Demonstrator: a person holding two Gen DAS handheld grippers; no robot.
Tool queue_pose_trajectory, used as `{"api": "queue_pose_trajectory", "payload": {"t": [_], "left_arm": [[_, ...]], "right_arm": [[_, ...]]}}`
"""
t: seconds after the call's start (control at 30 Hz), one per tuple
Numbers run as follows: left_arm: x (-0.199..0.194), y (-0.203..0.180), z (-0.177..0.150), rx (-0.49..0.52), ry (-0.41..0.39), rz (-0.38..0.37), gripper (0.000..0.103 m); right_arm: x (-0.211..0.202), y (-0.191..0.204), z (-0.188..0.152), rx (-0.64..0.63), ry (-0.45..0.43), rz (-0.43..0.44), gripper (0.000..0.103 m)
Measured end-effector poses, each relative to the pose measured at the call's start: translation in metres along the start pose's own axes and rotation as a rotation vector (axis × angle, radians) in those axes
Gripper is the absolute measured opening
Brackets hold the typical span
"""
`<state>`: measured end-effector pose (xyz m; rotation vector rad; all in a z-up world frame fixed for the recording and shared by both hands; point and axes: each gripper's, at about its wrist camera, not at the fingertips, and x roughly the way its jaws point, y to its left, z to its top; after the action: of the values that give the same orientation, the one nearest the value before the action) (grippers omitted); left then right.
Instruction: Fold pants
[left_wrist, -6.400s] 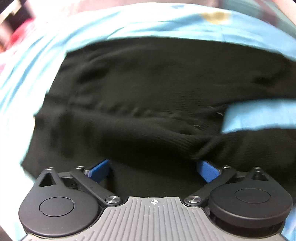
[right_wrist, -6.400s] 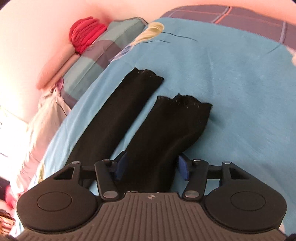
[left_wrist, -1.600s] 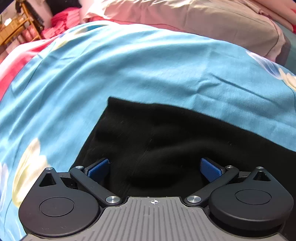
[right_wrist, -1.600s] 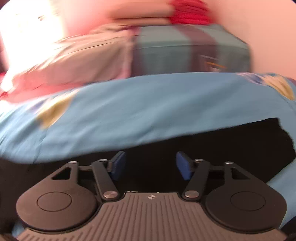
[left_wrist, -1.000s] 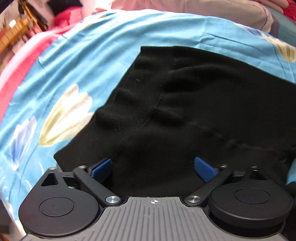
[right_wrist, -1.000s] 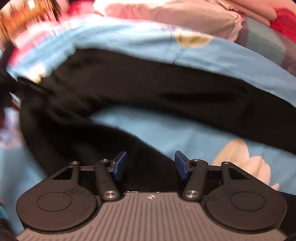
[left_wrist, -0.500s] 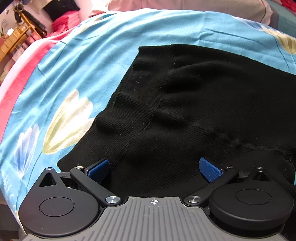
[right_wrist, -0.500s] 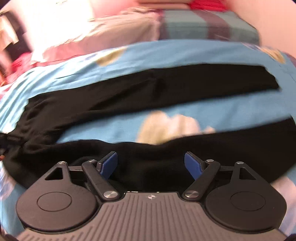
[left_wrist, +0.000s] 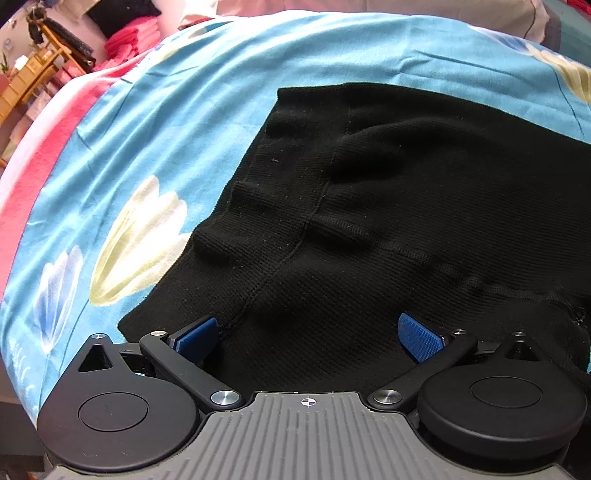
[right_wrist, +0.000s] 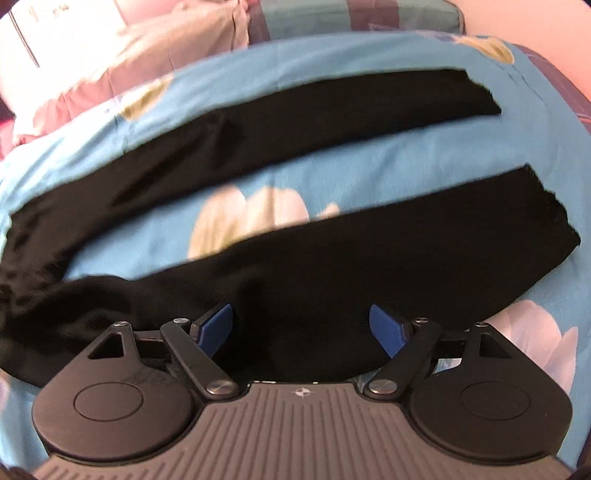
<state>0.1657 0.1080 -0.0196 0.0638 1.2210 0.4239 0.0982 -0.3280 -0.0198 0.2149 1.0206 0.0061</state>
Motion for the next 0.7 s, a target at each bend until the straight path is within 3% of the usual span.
{"api": "queue_pose_trajectory", "payload": {"t": [0.13,0.3,0.47,0.57,0.67,0.7], "left_arm": [[-0.001,-0.003,0.000,-0.013,0.002,0.019,0.103],[-0.002,-0.009,0.002,-0.018,0.015,0.064,0.103],[-0.003,-0.018,0.006,-0.008,0.033,0.117,0.103],[-0.003,-0.021,0.005,-0.007,0.029,0.138,0.103],[-0.003,-0.022,0.004,-0.009,0.021,0.147,0.103],[-0.003,-0.022,0.003,-0.007,0.019,0.147,0.103]], "right_arm": [[-0.010,-0.018,0.007,0.020,-0.056,0.044,0.085],[0.000,-0.056,0.015,0.153,-0.057,-0.040,0.084],[0.006,-0.081,0.027,0.118,-0.110,-0.105,0.080],[0.010,-0.102,0.036,0.179,-0.174,-0.208,0.080],[0.025,-0.137,0.051,0.296,-0.175,-0.327,0.075],[0.028,-0.146,0.054,0.330,-0.169,-0.331,0.074]]}}
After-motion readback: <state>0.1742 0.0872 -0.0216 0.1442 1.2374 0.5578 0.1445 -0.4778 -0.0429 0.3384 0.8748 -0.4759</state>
